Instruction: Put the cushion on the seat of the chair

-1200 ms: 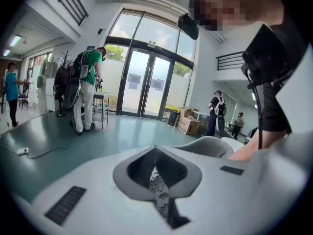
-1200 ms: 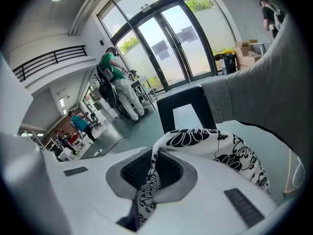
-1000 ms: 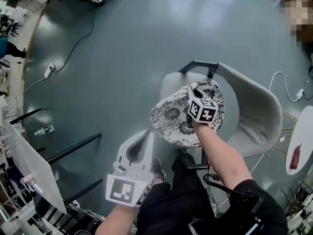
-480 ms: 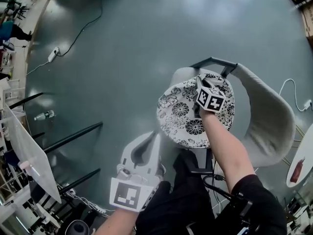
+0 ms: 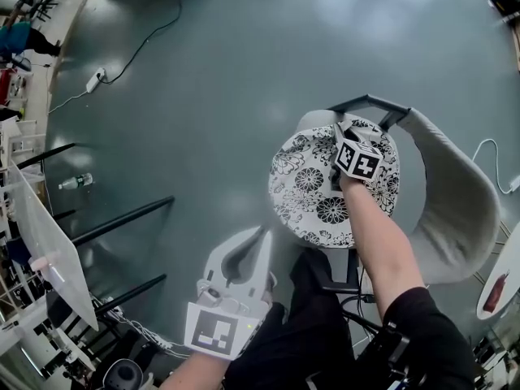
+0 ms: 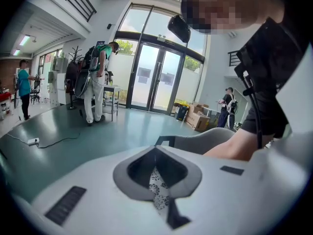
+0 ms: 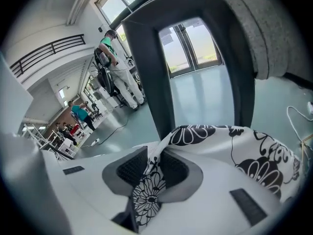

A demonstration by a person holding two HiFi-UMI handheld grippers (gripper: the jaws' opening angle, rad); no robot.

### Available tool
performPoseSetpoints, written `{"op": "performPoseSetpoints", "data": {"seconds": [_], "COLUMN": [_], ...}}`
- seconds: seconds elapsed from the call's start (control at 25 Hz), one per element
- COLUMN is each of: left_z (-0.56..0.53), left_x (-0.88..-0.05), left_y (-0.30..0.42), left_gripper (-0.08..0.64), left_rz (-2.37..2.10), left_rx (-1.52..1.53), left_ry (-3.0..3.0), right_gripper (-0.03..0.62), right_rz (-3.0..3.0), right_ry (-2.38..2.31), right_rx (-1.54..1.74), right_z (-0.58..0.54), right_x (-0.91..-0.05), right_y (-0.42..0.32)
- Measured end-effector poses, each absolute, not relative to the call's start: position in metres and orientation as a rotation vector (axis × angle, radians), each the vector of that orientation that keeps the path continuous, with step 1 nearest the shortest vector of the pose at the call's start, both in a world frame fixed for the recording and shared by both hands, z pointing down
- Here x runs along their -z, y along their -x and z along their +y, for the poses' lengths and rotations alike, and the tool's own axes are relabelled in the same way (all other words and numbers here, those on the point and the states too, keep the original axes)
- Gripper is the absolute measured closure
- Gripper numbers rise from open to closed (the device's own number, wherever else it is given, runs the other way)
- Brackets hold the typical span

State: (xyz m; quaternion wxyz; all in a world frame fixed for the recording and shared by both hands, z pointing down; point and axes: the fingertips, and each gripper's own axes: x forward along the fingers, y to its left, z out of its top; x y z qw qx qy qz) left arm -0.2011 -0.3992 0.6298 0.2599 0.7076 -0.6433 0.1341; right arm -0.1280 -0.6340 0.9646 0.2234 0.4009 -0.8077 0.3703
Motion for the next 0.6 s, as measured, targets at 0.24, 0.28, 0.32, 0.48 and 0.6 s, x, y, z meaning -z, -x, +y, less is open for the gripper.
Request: {"op": "performPoseSetpoints", "data": {"seconds": [0.24,0.28,0.32,0.48,0.6], "left_z": [-0.385,-0.383,-0.380,-0.368,-0.358], "left_x": [-0.621,-0.617,-0.612,-0.591,-0.578], "left_y": [0.206,0.206,0.207,0.208,0.209], "left_gripper": [0.551,0.551,0.551,0.551,0.551], "left_rz": [-1.751,-1.755,-1.759,-1.765,-1.772], "left_rx": [-0.379,-0.376,-0.374,-0.369,-0.359], "left_ry": [-1.921,-1.928,-1.933,-1.955,-1.996], "right_gripper": [0.402,0.395,0.390,0.305,0.239], "right_rz": [-2.293,-2.307,-2.318,-2.353,-2.361], "right_ry": [-1.083,-1.083,-1.083,-1.069,-1.088], "right_rx": [-1.046,-1.049,-1.060,-1.084,-1.058], "right_z": [-0.630,-0.629,-0.626,-0.611,-0.609], "right_x": [-0.943,-0.936,-0.929,-0.904,-0.886], "right_y": [0.134,0.135,0.135,0.135,0.129]}}
